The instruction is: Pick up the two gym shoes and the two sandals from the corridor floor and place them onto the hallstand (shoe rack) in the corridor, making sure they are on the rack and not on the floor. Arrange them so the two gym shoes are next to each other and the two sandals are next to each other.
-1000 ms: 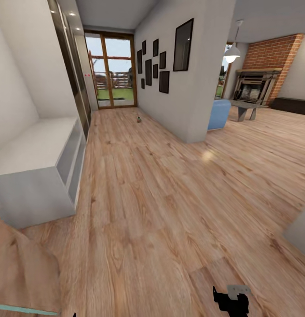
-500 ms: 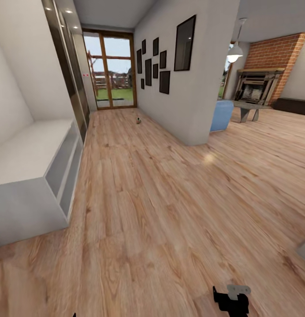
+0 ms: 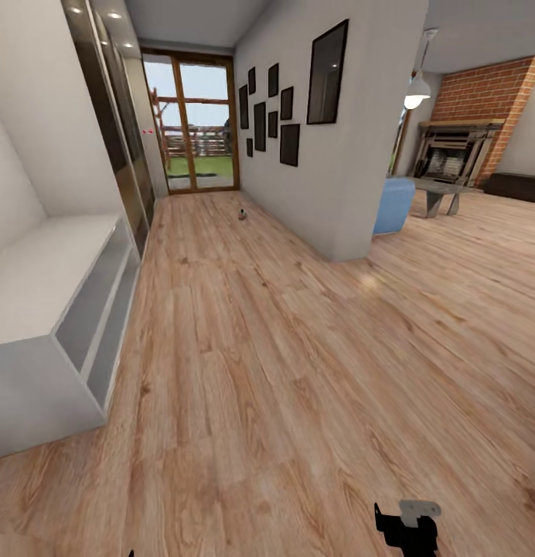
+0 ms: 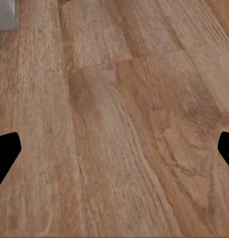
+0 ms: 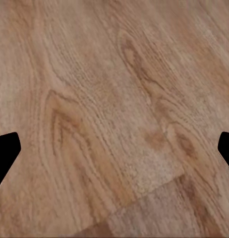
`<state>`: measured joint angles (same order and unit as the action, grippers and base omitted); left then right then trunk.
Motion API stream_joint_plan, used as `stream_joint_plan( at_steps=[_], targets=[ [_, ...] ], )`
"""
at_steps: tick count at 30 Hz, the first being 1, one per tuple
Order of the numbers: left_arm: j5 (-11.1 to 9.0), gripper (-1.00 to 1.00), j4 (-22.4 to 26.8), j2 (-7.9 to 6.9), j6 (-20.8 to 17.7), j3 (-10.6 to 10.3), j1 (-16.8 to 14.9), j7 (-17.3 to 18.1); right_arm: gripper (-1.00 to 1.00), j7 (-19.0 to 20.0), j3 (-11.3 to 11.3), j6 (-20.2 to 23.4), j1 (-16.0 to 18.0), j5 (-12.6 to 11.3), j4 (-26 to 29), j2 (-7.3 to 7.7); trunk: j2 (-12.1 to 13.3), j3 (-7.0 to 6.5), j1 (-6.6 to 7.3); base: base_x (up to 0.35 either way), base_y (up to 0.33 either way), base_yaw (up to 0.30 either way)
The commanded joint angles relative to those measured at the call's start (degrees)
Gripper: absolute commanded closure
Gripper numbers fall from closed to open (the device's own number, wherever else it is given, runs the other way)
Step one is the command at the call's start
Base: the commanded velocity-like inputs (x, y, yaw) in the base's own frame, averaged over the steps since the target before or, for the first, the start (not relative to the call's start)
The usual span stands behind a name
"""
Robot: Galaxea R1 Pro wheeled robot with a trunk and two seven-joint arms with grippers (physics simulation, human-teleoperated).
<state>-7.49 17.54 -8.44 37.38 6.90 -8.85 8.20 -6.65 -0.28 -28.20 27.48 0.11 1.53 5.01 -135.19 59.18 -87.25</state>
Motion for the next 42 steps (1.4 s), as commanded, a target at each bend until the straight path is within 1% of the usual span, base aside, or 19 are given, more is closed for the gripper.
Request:
stream_joint_plan(
  at_steps=[1,19,28,42],
  targets=[
    [-0.58,-1.00,-0.05,-0.01,0.07,0.12,-0.03,0.60,-1.00,-0.12,0.01,-0.17,0.03,0.03,-0.05,0.00,-0.02,0.05,-0.02,0.338,0.000,0.000],
    [-0.60,-1.00,-0.05,-0.08,0.04,0.13,-0.03,0.59,-1.00,-0.21,0.01,-0.12,-0.05,0.07,-0.07,-0.06,-0.02,0.05,-0.02,0.338,0.000,0.000],
    [-0.58,-1.00,-0.05,-0.08,-0.46,0.68,-0.03,0.41,-1.00,-0.23,0.02,-0.14,-0.13,0.07,-0.11,-0.16,-0.02,0.05,-0.02,0.338,0.000,0.000],
    [-0.60,-1.00,-0.05,-0.09,-0.47,0.75,-0.03,0.33,-1.00,-0.29,0.02,-0.17,-0.65,0.07,-0.05,-0.17,-0.02,0.05,-0.02,0.338,0.000,0.000]
  ],
)
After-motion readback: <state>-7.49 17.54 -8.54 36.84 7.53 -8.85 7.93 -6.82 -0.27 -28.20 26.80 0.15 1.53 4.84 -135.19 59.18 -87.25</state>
